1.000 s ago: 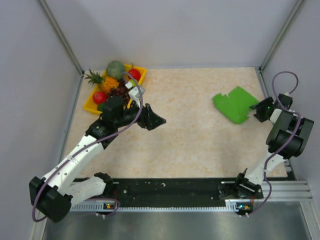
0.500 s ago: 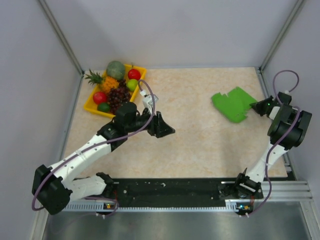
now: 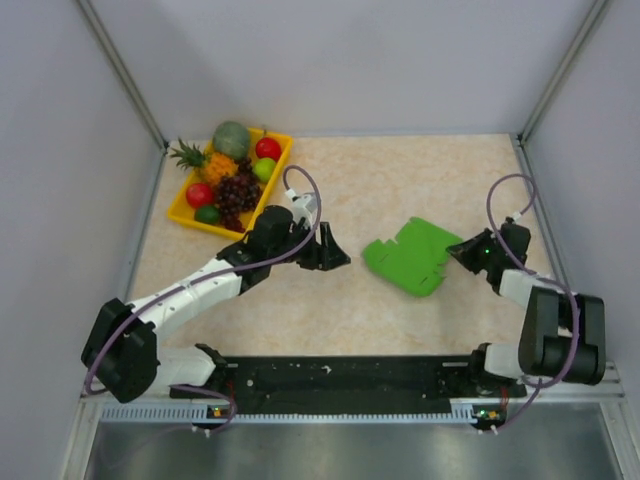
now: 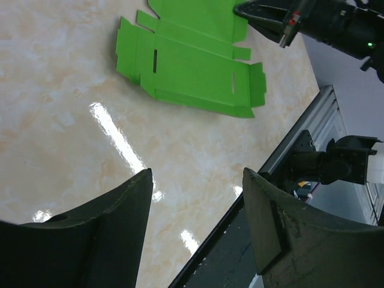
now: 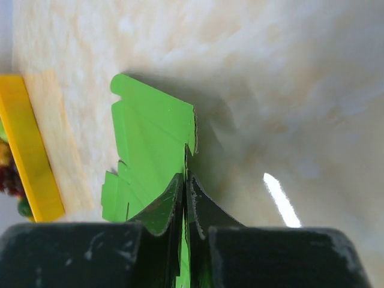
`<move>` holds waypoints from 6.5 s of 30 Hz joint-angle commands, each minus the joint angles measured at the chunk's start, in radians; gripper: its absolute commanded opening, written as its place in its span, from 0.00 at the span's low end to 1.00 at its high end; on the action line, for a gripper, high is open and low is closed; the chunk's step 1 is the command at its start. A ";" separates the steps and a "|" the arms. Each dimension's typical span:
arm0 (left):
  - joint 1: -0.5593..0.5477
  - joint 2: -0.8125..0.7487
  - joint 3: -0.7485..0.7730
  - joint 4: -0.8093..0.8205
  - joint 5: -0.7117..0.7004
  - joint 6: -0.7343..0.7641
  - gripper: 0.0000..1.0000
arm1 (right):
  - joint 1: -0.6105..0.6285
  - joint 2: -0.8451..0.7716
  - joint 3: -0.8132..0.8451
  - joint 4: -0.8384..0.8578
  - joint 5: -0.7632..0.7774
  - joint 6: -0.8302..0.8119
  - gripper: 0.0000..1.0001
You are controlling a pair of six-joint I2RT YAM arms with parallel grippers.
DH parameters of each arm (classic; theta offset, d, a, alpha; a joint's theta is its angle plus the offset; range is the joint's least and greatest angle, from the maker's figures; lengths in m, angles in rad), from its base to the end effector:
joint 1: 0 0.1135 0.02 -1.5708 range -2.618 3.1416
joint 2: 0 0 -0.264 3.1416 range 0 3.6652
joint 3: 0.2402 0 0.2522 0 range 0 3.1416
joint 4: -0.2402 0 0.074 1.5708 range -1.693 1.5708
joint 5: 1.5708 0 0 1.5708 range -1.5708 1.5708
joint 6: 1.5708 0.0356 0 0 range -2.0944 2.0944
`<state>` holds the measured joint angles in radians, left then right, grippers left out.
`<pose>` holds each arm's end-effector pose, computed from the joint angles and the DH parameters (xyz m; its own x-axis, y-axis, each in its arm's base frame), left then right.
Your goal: Fold the paper box
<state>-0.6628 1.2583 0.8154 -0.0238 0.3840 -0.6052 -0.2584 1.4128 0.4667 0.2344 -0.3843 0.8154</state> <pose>0.2136 -0.1837 0.2658 -0.7663 -0.0710 -0.6385 0.4843 0.5893 -0.6467 0.2465 -0.0513 0.1407 -0.4602 0.8197 -0.3409 0.4339 0.5427 0.7192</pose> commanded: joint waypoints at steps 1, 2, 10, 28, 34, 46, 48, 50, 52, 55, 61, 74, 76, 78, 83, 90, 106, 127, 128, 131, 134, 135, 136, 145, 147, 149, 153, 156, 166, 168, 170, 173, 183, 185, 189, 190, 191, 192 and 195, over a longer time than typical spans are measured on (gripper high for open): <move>0.005 0.036 -0.008 0.027 -0.020 -0.019 0.66 | 0.142 -0.202 -0.059 -0.027 0.115 -0.064 0.00; 0.006 0.049 -0.012 0.027 -0.014 -0.025 0.65 | 0.197 -0.228 -0.100 -0.020 0.143 -0.056 0.00; 0.006 0.148 -0.032 0.113 0.027 -0.053 0.62 | 0.252 -0.252 0.009 -0.092 0.087 -0.246 0.00; -0.015 0.358 -0.153 0.521 0.176 -0.422 0.61 | 0.297 -0.422 -0.330 0.227 0.246 0.366 0.00; -0.083 0.450 -0.101 0.627 0.150 -0.491 0.64 | 0.317 -0.551 -0.356 0.178 0.320 0.413 0.00; -0.087 0.547 -0.099 0.884 0.150 -0.617 0.60 | 0.338 -0.601 -0.410 0.206 0.341 0.427 0.00; -0.086 0.517 -0.160 0.903 0.110 -0.643 0.60 | 0.338 -0.610 -0.404 0.188 0.355 0.426 0.00; -0.086 0.454 -0.270 0.912 0.079 -0.663 0.64 | 0.338 -0.626 -0.392 0.172 0.360 0.415 0.00; -0.086 0.417 -0.344 0.956 0.062 -0.680 0.66 | 0.338 -0.634 -0.381 0.166 0.366 0.407 0.00; -0.096 0.424 -0.329 1.015 0.088 -0.719 0.70 | 0.338 -0.627 -0.376 0.171 0.369 0.403 0.00; -0.109 0.472 -0.259 1.095 0.066 -0.785 0.77 | 0.340 -0.617 -0.376 0.194 0.351 0.419 0.00; -0.110 0.633 -0.105 1.018 0.072 -0.796 0.40 | 0.338 -0.661 -0.390 0.177 0.317 0.436 0.00; -0.106 0.604 -0.107 0.977 0.061 -0.754 0.31 | 0.338 -0.669 -0.378 0.161 0.300 0.417 0.00; -0.094 0.576 -0.101 0.894 0.068 -0.667 0.14 | 0.338 -0.641 -0.326 0.151 0.225 0.313 0.18; -0.023 0.362 -0.059 0.465 0.035 -0.216 0.00 | 0.344 -0.536 -0.113 -0.149 0.017 -0.121 0.62; 0.040 0.182 0.193 -0.277 0.016 0.353 0.00 | 0.373 -0.515 0.196 -0.368 -0.111 -0.493 0.69; 0.042 0.133 0.369 -0.680 0.390 0.715 0.00 | 0.588 -0.127 0.770 -0.765 -0.748 -1.114 0.69; -0.006 0.092 0.386 -0.631 0.380 0.713 0.07 | 0.714 -0.100 0.463 -0.242 -0.796 -0.729 0.00; -0.001 0.086 0.390 -0.613 0.353 0.688 0.23 | 0.714 -0.121 0.440 -0.198 -0.721 -0.695 0.00; 0.090 0.009 0.303 -0.447 0.239 0.509 0.61 | 0.693 -0.178 0.313 -0.008 -0.483 -0.489 0.00; 0.256 -0.133 0.097 -0.254 0.181 0.213 0.98 | 0.651 -0.221 0.193 0.126 -0.326 -0.296 0.00; 0.279 -0.169 0.043 -0.154 0.149 0.103 0.98 | 0.642 -0.239 0.155 0.158 -0.271 -0.204 0.00; 0.298 -0.227 -0.008 -0.102 0.088 0.076 0.98 | 0.633 -0.254 0.071 0.262 -0.207 -0.153 0.00; 0.325 -0.050 -0.219 0.221 0.268 -0.137 0.83 | 0.571 -0.322 -0.307 0.725 0.114 0.260 0.00; 0.299 0.019 -0.203 0.263 0.305 -0.159 0.77 | 0.571 -0.301 -0.347 0.833 0.124 0.278 0.00; 0.257 0.108 -0.164 0.271 0.305 -0.154 0.84 | 0.570 -0.267 -0.364 0.888 0.128 0.289 0.00; 0.206 0.190 -0.127 0.311 0.273 -0.165 0.88 | 0.571 -0.200 -0.402 1.090 0.114 0.314 0.00; 0.193 0.237 -0.102 0.358 0.288 -0.183 0.79 | 0.571 -0.150 -0.404 1.112 0.096 0.317 0.00; 0.184 0.328 -0.032 0.335 0.267 -0.130 0.36 | 0.573 -0.037 -0.434 1.283 0.053 0.326 0.00; 0.184 0.342 -0.024 0.323 0.268 -0.113 0.32 | 0.574 -0.040 -0.439 1.287 0.050 0.324 0.00; 0.183 0.348 -0.021 0.321 0.268 -0.108 0.27 | 0.573 -0.043 -0.442 1.290 0.045 0.321 0.00; 0.181 0.354 -0.022 0.306 0.251 -0.090 0.10 | 0.576 -0.052 -0.444 1.289 0.044 0.318 0.00; 0.163 0.291 0.086 -0.052 0.059 0.200 0.00 | 0.576 -0.319 -0.124 0.172 -0.044 -0.165 0.75; 0.163 0.293 0.128 -0.109 0.065 0.261 0.00 | 0.581 -0.324 -0.010 -0.113 -0.009 -0.301 0.78; 0.160 0.309 0.192 -0.218 0.053 0.376 0.00 | 0.579 -0.235 0.266 -0.308 0.009 -0.594 0.79; 0.160 0.306 0.195 -0.240 0.038 0.387 0.00 | 0.576 -0.201 0.303 -0.308 -0.036 -0.631 0.77; 0.160 0.300 0.192 -0.237 0.020 0.396 0.00 | 0.574 -0.154 0.394 -0.344 -0.086 -0.663 0.75; 0.160 0.282 0.174 -0.219 0.018 0.395 0.00 | 0.574 -0.067 0.435 -0.355 -0.231 -0.729 0.73; 0.160 0.260 0.150 -0.153 0.039 0.390 0.00 | 0.574 0.099 0.582 -0.432 -0.374 -0.808 0.62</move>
<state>-0.4995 1.5818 0.9741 -0.2035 0.4286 -0.2749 0.3119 1.3308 0.9154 0.0128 -0.5236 0.2382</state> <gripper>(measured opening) 0.012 0.661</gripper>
